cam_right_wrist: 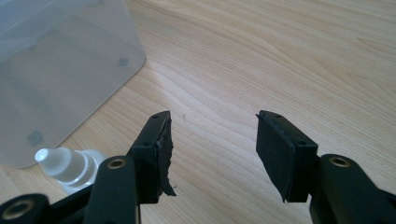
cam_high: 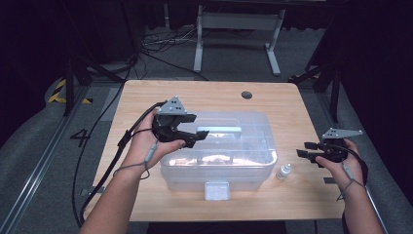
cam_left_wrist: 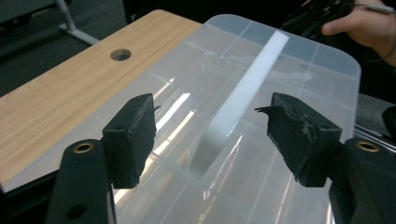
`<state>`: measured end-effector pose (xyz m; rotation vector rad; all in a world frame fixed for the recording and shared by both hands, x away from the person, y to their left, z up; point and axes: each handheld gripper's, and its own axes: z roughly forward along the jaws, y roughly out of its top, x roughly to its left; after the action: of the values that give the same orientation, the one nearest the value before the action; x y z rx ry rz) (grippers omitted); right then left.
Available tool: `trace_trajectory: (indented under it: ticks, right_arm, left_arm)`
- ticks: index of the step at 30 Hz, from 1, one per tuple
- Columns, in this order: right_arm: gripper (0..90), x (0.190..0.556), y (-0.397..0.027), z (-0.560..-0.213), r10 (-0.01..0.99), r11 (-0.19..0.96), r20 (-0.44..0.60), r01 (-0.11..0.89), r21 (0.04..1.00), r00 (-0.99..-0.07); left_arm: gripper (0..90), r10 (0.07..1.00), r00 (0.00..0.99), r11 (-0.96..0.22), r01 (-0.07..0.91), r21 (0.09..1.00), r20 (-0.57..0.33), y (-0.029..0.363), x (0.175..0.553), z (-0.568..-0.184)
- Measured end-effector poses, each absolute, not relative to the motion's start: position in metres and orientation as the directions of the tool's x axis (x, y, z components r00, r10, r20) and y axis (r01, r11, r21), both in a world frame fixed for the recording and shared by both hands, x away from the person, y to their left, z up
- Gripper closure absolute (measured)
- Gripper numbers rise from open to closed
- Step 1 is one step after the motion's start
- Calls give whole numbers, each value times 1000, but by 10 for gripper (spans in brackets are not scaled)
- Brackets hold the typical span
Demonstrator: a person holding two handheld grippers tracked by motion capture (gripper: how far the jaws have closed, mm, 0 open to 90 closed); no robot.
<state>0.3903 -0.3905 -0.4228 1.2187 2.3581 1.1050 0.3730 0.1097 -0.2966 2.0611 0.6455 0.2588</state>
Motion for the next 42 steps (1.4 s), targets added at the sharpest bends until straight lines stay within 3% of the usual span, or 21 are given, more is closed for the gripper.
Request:
trace_trajectory:
  ticks: [12,18,20,31,42]
  right_arm:
    - [457,391,-389,-424,779,367,97,576,730,-619]
    - [456,392,-388,-424,777,370,96,575,729,-622]
    - [455,391,-388,-424,778,368,98,577,729,-620]
    - [453,391,-387,-422,776,370,94,570,734,-624]
    - [457,388,-386,-417,768,381,78,551,742,-636]
  left_arm:
    - [412,509,860,-511,339,790,-39,97,381,-305]
    - [606,490,872,-548,317,774,-10,90,378,-303]
    - [634,492,871,-562,313,766,5,89,378,-303]
    - [652,492,870,-562,326,760,-10,91,380,-302]
    - [659,496,868,-622,364,693,-10,84,384,-291]
